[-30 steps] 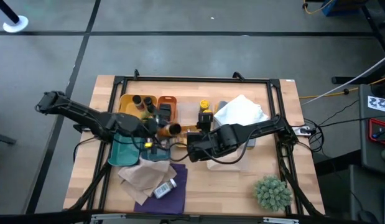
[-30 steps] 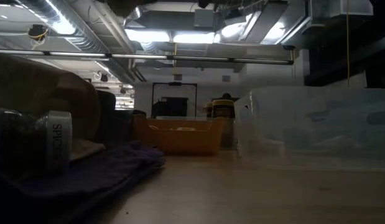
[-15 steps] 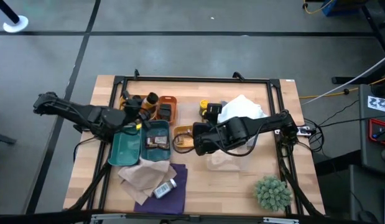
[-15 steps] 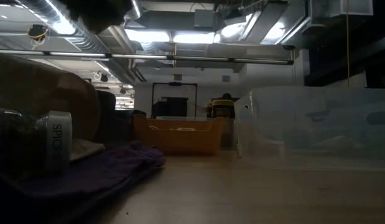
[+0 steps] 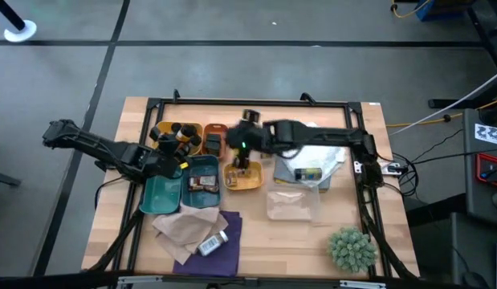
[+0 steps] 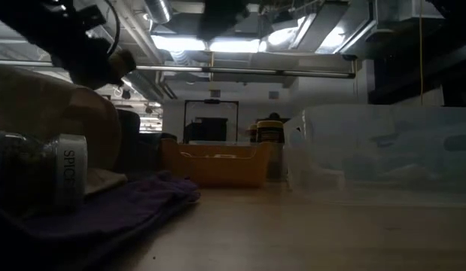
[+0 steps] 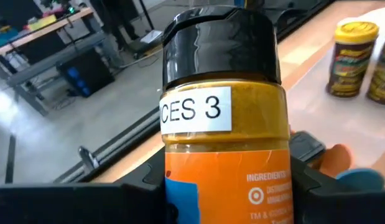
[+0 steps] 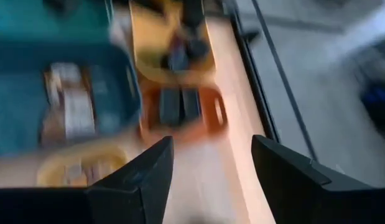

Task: Sort spices by type
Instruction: Put the orange spice bottle into the top yellow bin, then put the white spice bottle into the green bin

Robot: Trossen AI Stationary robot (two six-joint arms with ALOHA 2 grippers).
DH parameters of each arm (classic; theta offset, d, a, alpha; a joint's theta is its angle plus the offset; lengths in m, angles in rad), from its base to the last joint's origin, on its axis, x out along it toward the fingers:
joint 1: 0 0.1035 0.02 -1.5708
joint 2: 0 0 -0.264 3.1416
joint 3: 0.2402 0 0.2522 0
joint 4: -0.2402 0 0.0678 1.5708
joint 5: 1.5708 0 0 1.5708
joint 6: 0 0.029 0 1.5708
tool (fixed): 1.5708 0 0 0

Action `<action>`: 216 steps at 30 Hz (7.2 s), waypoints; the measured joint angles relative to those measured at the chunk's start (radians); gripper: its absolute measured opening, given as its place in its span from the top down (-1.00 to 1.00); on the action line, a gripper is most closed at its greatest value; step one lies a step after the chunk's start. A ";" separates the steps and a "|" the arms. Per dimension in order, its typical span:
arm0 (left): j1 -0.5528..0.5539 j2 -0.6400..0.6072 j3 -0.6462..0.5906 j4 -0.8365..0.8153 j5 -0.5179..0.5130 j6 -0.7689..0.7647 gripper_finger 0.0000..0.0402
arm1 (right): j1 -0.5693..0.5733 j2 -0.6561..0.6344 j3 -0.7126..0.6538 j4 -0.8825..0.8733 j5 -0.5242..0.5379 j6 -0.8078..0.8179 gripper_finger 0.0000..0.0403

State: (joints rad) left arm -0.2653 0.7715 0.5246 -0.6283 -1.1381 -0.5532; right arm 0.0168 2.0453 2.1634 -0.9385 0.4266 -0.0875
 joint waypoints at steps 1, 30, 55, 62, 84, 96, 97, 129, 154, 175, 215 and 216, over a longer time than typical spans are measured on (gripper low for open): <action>0.000 0.000 -0.012 0.000 -0.004 -0.016 0.21 | -0.026 0.000 -0.025 0.081 -0.040 -0.025 -0.07; 0.003 0.000 -0.191 0.235 -0.079 0.015 0.21 | -0.290 0.208 -0.380 1.246 -0.372 0.066 -0.07; 0.005 0.000 -0.191 0.323 0.017 0.168 0.18 | -0.198 0.312 -0.276 1.229 -0.404 0.026 -0.07; 0.006 0.001 -0.191 0.288 0.029 0.209 0.07 | -0.195 0.311 -0.276 1.238 -0.428 0.026 -0.07; 0.007 0.002 -0.191 0.243 0.017 0.164 0.02 | -0.179 0.309 -0.274 1.226 -0.577 0.020 0.26; 0.007 0.002 -0.190 0.232 -0.040 0.059 0.06 | -0.194 0.266 -0.275 1.147 -0.457 -0.056 0.31; 0.008 0.002 -0.190 0.219 -0.056 0.028 0.08 | -0.197 0.256 -0.275 1.125 -0.448 -0.057 0.31; 0.164 0.014 -0.373 0.160 -0.019 -0.525 0.06 | -0.200 -0.012 -0.275 0.747 -0.434 -0.155 0.31; 0.163 0.012 -0.316 0.220 0.153 -0.324 -0.28 | -0.200 -0.012 -0.275 0.721 -0.434 -0.154 0.31; 0.163 0.006 -0.150 0.031 0.144 -0.211 -0.27 | -0.199 -0.012 -0.275 0.664 -0.436 -0.154 0.31; -0.370 0.356 0.096 0.754 1.012 -0.050 -0.27 | 0.383 -0.012 -0.275 0.336 -0.278 0.296 0.31; -0.388 0.385 0.096 0.788 1.008 -0.048 -0.27 | 0.399 -0.012 -0.275 0.336 -0.278 0.318 0.31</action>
State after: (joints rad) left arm -0.6532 1.1561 0.6209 0.1599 -0.1301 -0.6017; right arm 0.4156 2.0335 1.8889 -0.6024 0.1490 0.2308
